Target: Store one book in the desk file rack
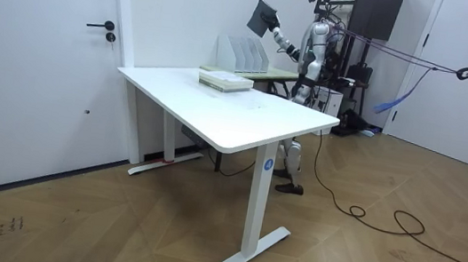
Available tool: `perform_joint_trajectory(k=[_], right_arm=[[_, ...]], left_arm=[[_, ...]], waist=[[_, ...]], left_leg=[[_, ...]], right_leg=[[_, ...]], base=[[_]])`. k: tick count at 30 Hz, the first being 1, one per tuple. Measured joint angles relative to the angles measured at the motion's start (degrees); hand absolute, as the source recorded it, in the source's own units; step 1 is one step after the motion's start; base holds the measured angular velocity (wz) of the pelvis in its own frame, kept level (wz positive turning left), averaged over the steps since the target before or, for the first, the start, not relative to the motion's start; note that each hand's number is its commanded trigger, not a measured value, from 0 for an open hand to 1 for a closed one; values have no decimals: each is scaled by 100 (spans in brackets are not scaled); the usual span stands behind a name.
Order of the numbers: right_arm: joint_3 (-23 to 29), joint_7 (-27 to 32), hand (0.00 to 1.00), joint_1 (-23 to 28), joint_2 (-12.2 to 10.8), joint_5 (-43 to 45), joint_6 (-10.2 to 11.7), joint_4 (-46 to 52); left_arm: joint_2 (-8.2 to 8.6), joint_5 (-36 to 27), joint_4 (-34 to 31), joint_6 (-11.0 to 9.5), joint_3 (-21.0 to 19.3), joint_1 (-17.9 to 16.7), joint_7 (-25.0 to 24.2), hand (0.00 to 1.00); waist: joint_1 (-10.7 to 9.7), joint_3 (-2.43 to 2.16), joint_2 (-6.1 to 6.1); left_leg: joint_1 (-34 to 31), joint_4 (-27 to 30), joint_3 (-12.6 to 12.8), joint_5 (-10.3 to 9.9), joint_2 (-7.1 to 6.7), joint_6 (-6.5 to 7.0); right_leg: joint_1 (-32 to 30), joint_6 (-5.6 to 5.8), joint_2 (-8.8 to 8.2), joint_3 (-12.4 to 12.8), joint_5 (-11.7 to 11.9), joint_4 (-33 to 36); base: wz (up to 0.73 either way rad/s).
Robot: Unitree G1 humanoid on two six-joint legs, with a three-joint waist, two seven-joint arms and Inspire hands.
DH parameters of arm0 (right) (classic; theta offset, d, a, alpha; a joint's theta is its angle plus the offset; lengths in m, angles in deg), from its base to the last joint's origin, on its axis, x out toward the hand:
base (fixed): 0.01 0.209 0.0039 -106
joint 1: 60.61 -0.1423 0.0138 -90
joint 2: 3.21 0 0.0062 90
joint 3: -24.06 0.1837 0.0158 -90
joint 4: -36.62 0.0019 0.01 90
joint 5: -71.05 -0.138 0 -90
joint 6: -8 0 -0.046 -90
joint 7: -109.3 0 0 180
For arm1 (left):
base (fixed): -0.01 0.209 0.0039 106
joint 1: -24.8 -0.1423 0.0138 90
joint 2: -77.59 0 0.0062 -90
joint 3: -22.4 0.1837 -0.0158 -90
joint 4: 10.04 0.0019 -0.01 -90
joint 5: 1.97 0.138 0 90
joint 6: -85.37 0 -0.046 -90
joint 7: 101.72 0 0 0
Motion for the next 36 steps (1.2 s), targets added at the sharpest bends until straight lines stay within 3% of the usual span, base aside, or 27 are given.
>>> perform_joint_trajectory(k=[7,15,19,23,27,36], right_arm=[[79,176,100,-101,116,-200,52,-71],[141,434,100,-100,125,-340,41,-700],[150,547,100,-102,129,-339,35,-892],[154,569,100,-121,241,-704,-13,-1198],[154,566,100,-126,247,-847,-15,-1324],[181,568,100,-126,272,-896,-140,-1359]], left_arm=[[0,18,-6,76,8,56,61,0],[-30,-51,-12,102,12,68,146,0],[-30,-38,-29,113,-50,67,147,0],[-8,-19,-39,158,-112,66,152,0],[-8,7,-44,227,-116,67,169,0],[-5,17,-44,356,-212,67,217,0]], waist=[[46,24,12],[64,70,-71],[96,56,-74],[125,-4,-67],[124,-27,-54],[117,-27,-51]], left_leg=[[-3,-21,-44,1,1,-2],[-18,2,-78,1,-4,-1],[-41,-3,-76,1,-2,-1],[-51,4,-80,3,-4,0],[-48,23,-89,6,-3,-3],[-45,57,-117,7,-5,-4]], right_leg=[[-3,-11,8,-9,7,-1],[-18,-11,11,-14,7,-28],[-30,-10,13,-17,8,-59],[-30,-10,9,-33,8,-77],[-26,-10,9,-38,8,-83],[-6,-18,1,-69,15,-73]], base=[[0],[0],[0],[0],[0],[1]])
